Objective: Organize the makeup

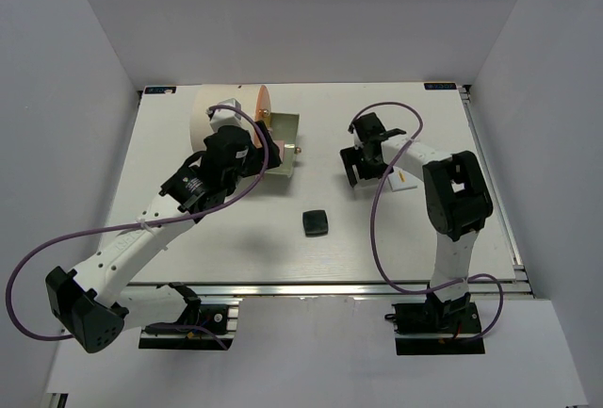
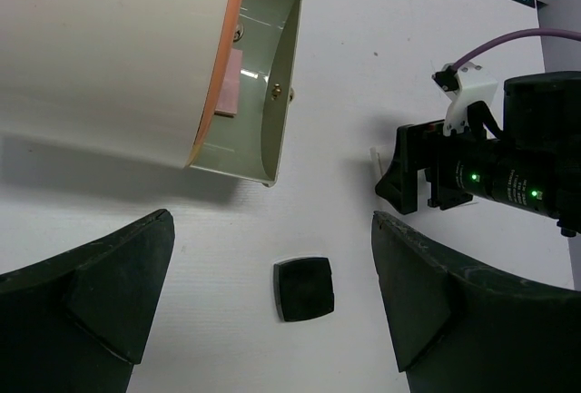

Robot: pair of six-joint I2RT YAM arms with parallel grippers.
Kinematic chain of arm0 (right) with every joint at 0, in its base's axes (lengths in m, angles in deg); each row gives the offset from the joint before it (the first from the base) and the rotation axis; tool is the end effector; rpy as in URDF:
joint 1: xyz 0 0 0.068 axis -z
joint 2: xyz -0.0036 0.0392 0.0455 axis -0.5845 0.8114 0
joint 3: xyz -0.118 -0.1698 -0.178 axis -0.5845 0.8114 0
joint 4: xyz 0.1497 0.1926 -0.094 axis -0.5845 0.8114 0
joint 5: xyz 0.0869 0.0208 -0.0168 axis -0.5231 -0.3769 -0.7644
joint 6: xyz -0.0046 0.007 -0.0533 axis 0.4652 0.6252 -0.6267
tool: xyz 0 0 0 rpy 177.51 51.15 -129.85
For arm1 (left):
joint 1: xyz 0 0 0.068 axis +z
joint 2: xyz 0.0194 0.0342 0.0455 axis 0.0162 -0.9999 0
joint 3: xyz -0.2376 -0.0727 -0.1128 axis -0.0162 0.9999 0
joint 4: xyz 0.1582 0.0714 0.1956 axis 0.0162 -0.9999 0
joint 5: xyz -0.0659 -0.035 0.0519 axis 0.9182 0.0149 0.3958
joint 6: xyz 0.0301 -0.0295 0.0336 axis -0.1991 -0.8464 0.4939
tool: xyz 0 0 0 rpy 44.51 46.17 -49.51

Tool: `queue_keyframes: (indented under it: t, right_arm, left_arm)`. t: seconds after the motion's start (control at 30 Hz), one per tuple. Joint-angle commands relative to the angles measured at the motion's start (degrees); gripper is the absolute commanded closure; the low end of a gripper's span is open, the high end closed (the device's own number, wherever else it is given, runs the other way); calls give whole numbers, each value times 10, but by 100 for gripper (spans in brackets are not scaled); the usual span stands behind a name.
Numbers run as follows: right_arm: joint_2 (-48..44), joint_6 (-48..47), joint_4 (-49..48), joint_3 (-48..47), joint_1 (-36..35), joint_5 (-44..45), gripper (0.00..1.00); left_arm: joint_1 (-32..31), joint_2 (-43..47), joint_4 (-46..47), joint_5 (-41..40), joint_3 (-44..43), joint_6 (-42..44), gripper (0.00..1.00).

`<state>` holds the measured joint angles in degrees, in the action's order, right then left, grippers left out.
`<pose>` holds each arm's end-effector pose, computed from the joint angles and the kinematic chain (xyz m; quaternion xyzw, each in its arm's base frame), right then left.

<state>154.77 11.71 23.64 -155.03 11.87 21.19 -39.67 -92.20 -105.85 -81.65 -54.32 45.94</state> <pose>0.3710 0.1592 0.1668 -0.1656 0.9572 -0.0105 0.2371 0.2072 -0.1477 0.3591 -0.0926 0.8499 -0.1556 0.4948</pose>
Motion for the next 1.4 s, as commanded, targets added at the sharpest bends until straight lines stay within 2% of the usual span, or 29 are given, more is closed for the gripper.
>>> queue_keyframes:
  t: [0.0, 0.1, 0.13, 0.2, 0.23, 0.33, 0.43, 0.53, 0.57, 0.67, 0.77, 0.9, 1.1, 1.2, 1.23, 1.3, 1.33, 1.37]
  right_arm:
    - [40, -1, -6, -8, -9, 13, 18]
    - [27, -18, -26, 6, -8, -4, 45]
    - [21, -21, -35, 18, -8, -9, 58]
    - [-4, -47, -68, 27, -8, -19, 75]
    - [-12, -55, -78, 31, -7, -24, 87]
    - [-50, -86, -113, 24, -7, -70, 100]
    - [-70, -98, -131, -2, -9, -137, 100]
    - [-90, -103, -146, -46, -10, -248, 100]
    - [-99, -103, -158, -53, -10, -321, 100]
    - [-97, -114, -217, -70, -20, -441, 100]
    - [-60, -146, -242, -112, -44, -496, 100]
    - [8, -172, -250, -181, -64, -510, 100]
    - [86, -195, -275, -250, -66, -527, 80]
    - [110, -218, -271, -269, -73, -516, 62]
    - [119, -225, -268, -273, -75, -511, 51]
    - [124, -236, -266, -277, -80, -506, 40]
    - [126, -245, -265, -275, -82, -501, 29]
    - [125, -247, -265, -274, -84, -499, 25]
  left_arm:
    - [2, 23, -9, -9, -1, -11, 2]
    - [2, 37, -12, -8, 11, -24, 2]
    - [2, 47, -12, -8, 15, -27, 2]
    - [2, 60, -13, -8, 30, -35, 2]
    - [2, 66, -12, -8, 34, -37, 2]
    - [2, 92, -1, -3, 52, -38, 2]
    - [2, 98, 19, 33, 50, -18, 2]
    - [2, 97, 15, 40, 32, 2, 2]
    - [2, 98, 8, 38, 29, 6, 2]
    - [2, 108, 3, 26, 26, 9, 2]
    - [2, 118, 0, 20, 28, 6, 2]
    - [2, 130, -10, 8, 30, -3, 2]
    - [2, 155, -15, -7, 39, -15, 2]
    - [2, 158, -18, -9, 41, -17, 2]
    - [2, 159, -18, -9, 43, -17, 2]
    - [2, 155, -18, -7, 43, -17, 2]
    - [2, 153, -17, -6, 43, -17, 2]
    - [2, 151, -17, -6, 42, -16, 2]
